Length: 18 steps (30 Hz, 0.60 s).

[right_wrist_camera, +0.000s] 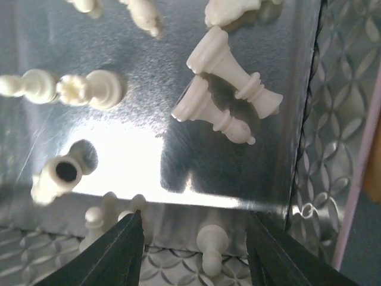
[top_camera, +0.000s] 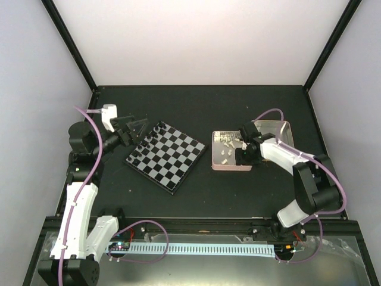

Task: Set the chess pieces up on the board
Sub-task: Move the storage box to the center of the board, then pick up the chess piece from the storage box.

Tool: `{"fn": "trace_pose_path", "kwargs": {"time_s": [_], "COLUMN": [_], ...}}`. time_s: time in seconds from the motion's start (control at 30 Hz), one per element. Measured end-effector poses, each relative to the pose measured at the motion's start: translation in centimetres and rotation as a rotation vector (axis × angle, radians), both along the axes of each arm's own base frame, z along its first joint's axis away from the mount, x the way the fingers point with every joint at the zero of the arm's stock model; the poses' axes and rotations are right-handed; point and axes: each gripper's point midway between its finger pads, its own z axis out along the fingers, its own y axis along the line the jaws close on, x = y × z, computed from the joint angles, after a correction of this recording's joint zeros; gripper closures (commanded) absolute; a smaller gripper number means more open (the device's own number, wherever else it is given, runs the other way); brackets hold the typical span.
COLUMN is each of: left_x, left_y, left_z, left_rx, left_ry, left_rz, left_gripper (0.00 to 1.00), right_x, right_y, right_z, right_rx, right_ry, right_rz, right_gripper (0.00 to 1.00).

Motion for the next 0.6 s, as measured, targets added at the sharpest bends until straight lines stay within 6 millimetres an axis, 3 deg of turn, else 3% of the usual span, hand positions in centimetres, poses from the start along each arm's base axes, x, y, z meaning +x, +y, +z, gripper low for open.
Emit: {"fn": "trace_pose_path", "kwargs": {"time_s": [0.27,0.43,0.6], "left_x": [0.1,0.1,0.2], "left_y": [0.0,0.0,0.0], "left_z": [-0.4,-0.8,-1.1], "left_rx": [0.010,0.021,0.027], "left_ry": [0.009,0.021,0.032], "left_rz": [0.010,0.015,0.021], "left_gripper": [0.01,0.01,0.01], "right_x": [-3.1,-1.7,0.5], "right_y": [-2.3,-1.5,1.6], "right_z": [0.1,2.1,3.1], "right_rx": [-0.063,-0.037,-0.013], "right_ry": [0.029,-0.029,-0.064], "right_rz": [-0.043,-0.045,0.014], "right_gripper": [0.55,0.59,0.59]}}
